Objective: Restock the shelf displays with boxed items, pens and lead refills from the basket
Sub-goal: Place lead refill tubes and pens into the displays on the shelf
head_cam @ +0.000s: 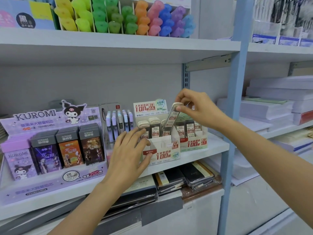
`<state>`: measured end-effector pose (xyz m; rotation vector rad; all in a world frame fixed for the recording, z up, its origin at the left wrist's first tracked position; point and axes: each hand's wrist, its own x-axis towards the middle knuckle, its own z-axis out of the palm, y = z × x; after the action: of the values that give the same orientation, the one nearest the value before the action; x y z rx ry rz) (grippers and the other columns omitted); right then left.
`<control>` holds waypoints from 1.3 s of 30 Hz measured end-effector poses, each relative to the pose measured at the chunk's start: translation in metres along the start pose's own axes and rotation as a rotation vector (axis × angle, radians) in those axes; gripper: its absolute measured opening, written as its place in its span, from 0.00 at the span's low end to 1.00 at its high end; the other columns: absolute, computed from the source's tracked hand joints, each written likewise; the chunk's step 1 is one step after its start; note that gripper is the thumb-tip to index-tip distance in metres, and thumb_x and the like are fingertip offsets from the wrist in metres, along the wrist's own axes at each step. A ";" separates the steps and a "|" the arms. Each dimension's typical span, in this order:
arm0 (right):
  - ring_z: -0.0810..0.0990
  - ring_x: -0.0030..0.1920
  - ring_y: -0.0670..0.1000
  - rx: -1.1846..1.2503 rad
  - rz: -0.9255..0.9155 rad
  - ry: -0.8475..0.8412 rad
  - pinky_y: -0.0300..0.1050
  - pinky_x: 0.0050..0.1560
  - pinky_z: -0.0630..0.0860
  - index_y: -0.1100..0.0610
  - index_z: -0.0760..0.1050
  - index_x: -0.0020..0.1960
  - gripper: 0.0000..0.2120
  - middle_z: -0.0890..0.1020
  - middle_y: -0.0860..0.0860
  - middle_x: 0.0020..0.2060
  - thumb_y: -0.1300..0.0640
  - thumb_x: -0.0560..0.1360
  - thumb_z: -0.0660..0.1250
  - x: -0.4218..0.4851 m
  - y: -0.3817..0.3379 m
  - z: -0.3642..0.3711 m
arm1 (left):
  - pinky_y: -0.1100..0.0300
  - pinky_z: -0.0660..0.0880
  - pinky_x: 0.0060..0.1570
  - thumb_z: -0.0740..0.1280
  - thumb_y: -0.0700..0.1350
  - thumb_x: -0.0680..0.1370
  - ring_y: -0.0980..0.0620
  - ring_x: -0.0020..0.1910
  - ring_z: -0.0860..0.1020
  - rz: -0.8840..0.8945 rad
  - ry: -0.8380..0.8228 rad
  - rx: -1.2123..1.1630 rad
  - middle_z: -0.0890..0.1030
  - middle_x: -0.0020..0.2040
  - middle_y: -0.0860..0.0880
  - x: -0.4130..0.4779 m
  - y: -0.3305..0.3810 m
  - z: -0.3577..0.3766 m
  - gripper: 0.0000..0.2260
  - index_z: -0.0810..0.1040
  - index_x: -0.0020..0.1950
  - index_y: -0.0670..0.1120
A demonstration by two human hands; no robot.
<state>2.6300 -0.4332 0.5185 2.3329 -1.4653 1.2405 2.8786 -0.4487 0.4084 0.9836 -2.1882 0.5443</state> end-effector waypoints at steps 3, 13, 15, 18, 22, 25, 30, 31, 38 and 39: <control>0.78 0.42 0.47 -0.083 -0.018 -0.013 0.40 0.44 0.71 0.51 0.73 0.51 0.05 0.82 0.46 0.44 0.58 0.77 0.68 0.009 0.004 0.019 | 0.48 0.56 0.71 0.68 0.52 0.76 0.47 0.72 0.66 -0.008 -0.004 -0.018 0.74 0.68 0.48 0.000 0.001 -0.002 0.08 0.79 0.52 0.51; 0.76 0.51 0.46 -0.282 0.004 -0.065 0.45 0.59 0.73 0.53 0.81 0.55 0.08 0.81 0.48 0.51 0.57 0.76 0.69 0.023 0.012 0.055 | 0.50 0.55 0.71 0.66 0.54 0.76 0.48 0.72 0.66 -0.004 -0.025 -0.009 0.73 0.70 0.48 0.000 0.001 -0.004 0.11 0.79 0.55 0.51; 0.74 0.57 0.48 -0.353 0.003 0.003 0.46 0.62 0.70 0.52 0.79 0.58 0.11 0.80 0.49 0.55 0.53 0.76 0.68 0.018 0.014 0.062 | 0.51 0.53 0.73 0.61 0.57 0.78 0.49 0.74 0.63 0.003 -0.025 0.003 0.69 0.73 0.48 0.002 0.001 -0.004 0.18 0.75 0.63 0.50; 0.75 0.61 0.49 -0.374 -0.036 -0.006 0.47 0.65 0.67 0.52 0.75 0.66 0.17 0.80 0.49 0.60 0.50 0.79 0.64 0.006 0.013 0.068 | 0.48 0.47 0.77 0.50 0.62 0.80 0.50 0.79 0.48 -0.005 -0.082 0.080 0.53 0.80 0.48 0.012 0.001 -0.004 0.31 0.57 0.78 0.47; 0.67 0.71 0.50 -0.380 -0.047 -0.127 0.50 0.73 0.58 0.51 0.68 0.72 0.22 0.71 0.49 0.71 0.45 0.81 0.57 -0.014 0.011 0.069 | 0.48 0.39 0.76 0.35 0.69 0.74 0.52 0.78 0.46 -0.088 -0.185 0.171 0.48 0.80 0.49 0.034 0.000 -0.004 0.40 0.46 0.80 0.46; 0.50 0.76 0.44 -0.321 -0.064 -0.185 0.47 0.77 0.44 0.50 0.59 0.77 0.28 0.55 0.47 0.78 0.40 0.81 0.50 -0.026 0.010 0.064 | 0.46 0.41 0.76 0.33 0.72 0.70 0.51 0.77 0.51 -0.108 -0.204 0.193 0.53 0.79 0.48 0.043 0.002 -0.004 0.45 0.49 0.80 0.46; 0.59 0.74 0.43 -0.266 -0.180 -0.180 0.50 0.78 0.47 0.49 0.68 0.71 0.24 0.68 0.46 0.73 0.40 0.80 0.55 -0.059 0.004 0.073 | 0.47 0.41 0.76 0.37 0.73 0.72 0.50 0.78 0.48 -0.088 -0.194 0.188 0.51 0.80 0.47 0.033 0.001 -0.007 0.44 0.50 0.80 0.46; 0.66 0.71 0.45 -0.244 -0.199 -0.173 0.52 0.78 0.50 0.51 0.73 0.67 0.18 0.73 0.47 0.68 0.45 0.80 0.60 -0.063 0.006 0.078 | 0.46 0.42 0.76 0.40 0.73 0.73 0.49 0.79 0.46 -0.079 -0.174 0.185 0.50 0.80 0.46 0.029 0.001 -0.007 0.43 0.51 0.80 0.47; 0.75 0.57 0.46 -0.115 -0.190 -0.221 0.51 0.77 0.55 0.50 0.74 0.51 0.04 0.80 0.45 0.49 0.56 0.77 0.67 -0.044 0.014 0.087 | 0.41 0.62 0.69 0.67 0.58 0.74 0.40 0.68 0.70 -0.174 0.001 0.204 0.71 0.69 0.40 -0.015 0.000 -0.008 0.31 0.70 0.71 0.42; 0.75 0.57 0.45 -0.119 -0.185 -0.232 0.51 0.76 0.55 0.50 0.74 0.51 0.04 0.80 0.44 0.49 0.55 0.77 0.67 -0.041 0.015 0.088 | 0.41 0.66 0.66 0.70 0.55 0.73 0.41 0.65 0.73 -0.173 -0.001 0.225 0.74 0.66 0.40 -0.016 0.000 -0.008 0.30 0.71 0.70 0.41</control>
<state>2.6609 -0.4551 0.4276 2.5295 -1.3047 0.8382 2.8896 -0.4355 0.4024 1.2783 -2.0486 0.7183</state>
